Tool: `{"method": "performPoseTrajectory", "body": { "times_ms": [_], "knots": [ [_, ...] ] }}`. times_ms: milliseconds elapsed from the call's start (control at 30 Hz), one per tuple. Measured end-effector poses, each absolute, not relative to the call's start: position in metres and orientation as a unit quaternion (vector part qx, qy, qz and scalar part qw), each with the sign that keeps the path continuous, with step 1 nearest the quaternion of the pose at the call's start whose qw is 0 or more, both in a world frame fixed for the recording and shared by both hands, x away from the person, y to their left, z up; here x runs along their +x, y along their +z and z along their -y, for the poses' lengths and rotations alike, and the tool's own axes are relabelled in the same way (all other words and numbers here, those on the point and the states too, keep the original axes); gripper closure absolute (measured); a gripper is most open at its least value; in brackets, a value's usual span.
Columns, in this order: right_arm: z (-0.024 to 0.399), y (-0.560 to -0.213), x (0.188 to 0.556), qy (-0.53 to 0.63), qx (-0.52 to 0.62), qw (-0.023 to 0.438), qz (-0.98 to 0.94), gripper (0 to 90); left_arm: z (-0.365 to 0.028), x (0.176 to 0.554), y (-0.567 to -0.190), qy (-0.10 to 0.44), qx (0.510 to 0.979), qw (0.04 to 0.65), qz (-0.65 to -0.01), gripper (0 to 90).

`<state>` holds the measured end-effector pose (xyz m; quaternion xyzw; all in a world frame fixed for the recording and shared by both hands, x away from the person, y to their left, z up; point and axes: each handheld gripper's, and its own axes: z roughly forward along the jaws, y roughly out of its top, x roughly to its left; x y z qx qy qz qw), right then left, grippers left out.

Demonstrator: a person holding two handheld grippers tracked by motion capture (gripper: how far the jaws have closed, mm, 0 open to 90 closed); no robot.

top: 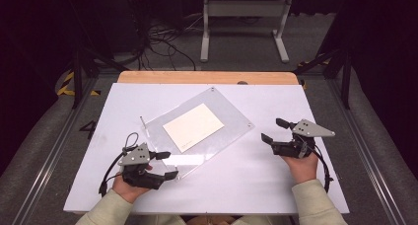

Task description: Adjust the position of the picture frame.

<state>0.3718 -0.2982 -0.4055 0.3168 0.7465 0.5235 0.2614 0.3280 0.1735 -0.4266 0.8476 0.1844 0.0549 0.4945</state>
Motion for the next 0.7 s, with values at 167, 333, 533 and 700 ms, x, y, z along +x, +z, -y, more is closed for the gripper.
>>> {"method": "performPoseTrajectory", "body": {
  "times_ms": [167, 333, 533, 700],
  "knots": [
    [0.297, -0.407, 0.373, 0.522, 0.318, 0.259, -0.748, 20.6, -0.164, 0.332, -0.434, 0.036, 0.863, 0.471, -0.182, 42.7],
    [0.296, -0.407, 0.373, 0.519, 0.318, 0.258, -0.750, 21.0, -0.156, 0.336, -0.443, 0.024, 0.878, 0.443, -0.179, 58.6],
    [0.296, -0.408, 0.373, 0.518, 0.318, 0.255, -0.752, 21.3, -0.157, 0.338, -0.443, 0.050, 0.883, 0.426, -0.189, 83.5],
    [0.296, -0.408, 0.373, 0.519, 0.317, 0.254, -0.752, 21.7, -0.155, 0.335, -0.441, 0.069, 0.888, 0.417, -0.180, 84.8]
  ]
}}
